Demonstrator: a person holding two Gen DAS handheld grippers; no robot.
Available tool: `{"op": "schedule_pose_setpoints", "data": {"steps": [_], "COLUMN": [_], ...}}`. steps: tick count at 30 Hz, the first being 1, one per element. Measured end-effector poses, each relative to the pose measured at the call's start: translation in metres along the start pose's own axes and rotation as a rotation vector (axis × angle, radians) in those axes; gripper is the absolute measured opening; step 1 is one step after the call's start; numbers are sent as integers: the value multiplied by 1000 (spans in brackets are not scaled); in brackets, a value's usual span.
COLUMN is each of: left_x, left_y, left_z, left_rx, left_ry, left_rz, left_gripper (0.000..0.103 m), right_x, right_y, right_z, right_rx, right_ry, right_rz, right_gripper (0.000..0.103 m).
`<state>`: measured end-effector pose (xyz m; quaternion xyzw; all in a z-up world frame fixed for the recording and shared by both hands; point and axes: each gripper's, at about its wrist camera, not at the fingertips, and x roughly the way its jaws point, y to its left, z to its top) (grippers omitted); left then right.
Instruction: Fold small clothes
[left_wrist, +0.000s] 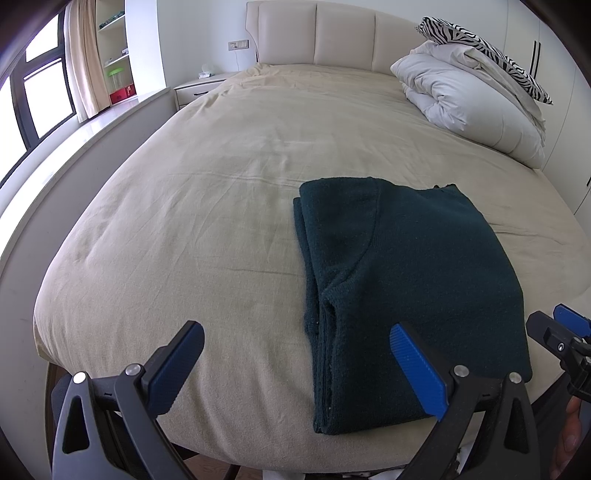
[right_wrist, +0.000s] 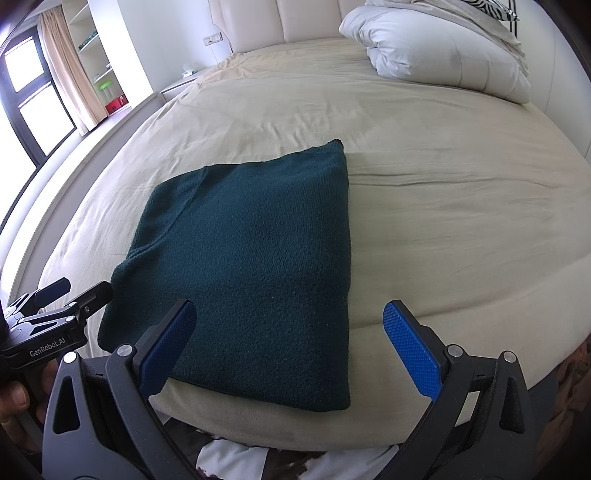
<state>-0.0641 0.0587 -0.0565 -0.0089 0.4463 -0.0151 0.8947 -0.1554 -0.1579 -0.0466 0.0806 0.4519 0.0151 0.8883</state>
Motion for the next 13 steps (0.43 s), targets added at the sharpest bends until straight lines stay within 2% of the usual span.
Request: {"op": "schedule_pose_setpoints", "data": {"steps": [13], "left_x": [0], "left_y": [0], "left_z": [-3], "left_rx": [6], "left_ry": [-8], "left_rz": [3], "left_gripper": [103], "right_x": [1], "right_y": [0], "right_z": [-1], "right_rx": [1], "right_ry": [1], "right_rz": [3], "right_gripper": [103]}}
